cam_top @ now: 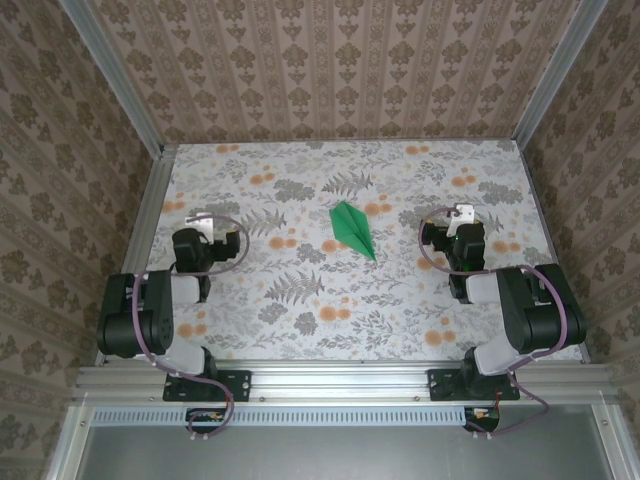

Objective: Fold a paper plane with a square sheet of paper (pick it up from the middle)

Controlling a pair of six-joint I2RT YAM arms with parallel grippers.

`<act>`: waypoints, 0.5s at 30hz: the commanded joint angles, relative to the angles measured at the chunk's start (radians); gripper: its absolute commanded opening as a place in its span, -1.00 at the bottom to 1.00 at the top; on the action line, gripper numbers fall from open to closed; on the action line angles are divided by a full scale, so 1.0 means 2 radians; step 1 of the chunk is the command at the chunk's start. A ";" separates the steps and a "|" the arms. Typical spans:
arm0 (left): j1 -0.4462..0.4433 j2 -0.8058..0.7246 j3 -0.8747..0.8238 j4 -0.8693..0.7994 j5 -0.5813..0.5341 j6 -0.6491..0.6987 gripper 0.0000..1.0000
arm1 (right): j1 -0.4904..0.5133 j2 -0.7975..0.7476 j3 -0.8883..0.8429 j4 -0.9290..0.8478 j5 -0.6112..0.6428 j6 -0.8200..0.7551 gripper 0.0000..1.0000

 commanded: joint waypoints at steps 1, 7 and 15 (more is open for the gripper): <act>-0.009 0.000 0.017 0.001 -0.034 0.015 1.00 | -0.002 0.005 0.006 0.009 -0.010 -0.005 1.00; -0.010 -0.001 0.018 -0.001 -0.029 0.016 1.00 | -0.002 0.006 0.006 0.009 -0.010 -0.005 1.00; -0.009 0.000 0.020 -0.003 -0.029 0.016 1.00 | -0.002 0.005 0.006 0.009 -0.010 -0.005 0.99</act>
